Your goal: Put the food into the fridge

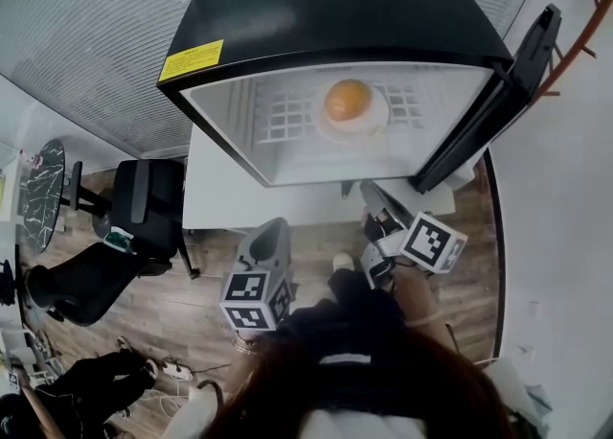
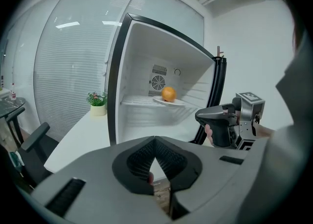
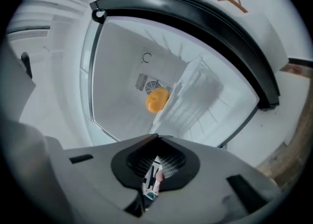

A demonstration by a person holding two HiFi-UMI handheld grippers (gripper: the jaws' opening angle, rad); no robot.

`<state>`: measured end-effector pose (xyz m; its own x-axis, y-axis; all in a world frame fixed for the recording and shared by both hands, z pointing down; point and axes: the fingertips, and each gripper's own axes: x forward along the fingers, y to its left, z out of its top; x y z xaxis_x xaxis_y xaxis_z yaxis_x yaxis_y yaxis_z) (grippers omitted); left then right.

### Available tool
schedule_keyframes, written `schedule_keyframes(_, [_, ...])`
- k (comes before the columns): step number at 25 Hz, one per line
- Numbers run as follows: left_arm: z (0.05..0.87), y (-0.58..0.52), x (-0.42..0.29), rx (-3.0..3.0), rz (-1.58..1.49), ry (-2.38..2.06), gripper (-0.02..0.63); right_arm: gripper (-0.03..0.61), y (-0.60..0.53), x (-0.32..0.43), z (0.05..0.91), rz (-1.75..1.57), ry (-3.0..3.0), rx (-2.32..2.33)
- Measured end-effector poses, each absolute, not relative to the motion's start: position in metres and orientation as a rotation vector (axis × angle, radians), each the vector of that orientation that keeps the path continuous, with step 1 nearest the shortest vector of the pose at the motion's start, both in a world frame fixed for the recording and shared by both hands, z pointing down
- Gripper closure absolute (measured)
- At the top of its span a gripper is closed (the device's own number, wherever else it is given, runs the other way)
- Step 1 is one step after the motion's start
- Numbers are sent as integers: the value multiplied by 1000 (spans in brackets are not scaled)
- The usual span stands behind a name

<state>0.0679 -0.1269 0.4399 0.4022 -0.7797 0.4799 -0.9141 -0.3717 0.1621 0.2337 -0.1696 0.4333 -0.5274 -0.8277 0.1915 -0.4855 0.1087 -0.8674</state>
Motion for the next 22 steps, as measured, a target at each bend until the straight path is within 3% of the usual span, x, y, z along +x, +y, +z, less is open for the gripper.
schedule_keyframes(22, [430,-44,43,2325,426,-1448,615,584,-69,201,394,-742,2461,-1617])
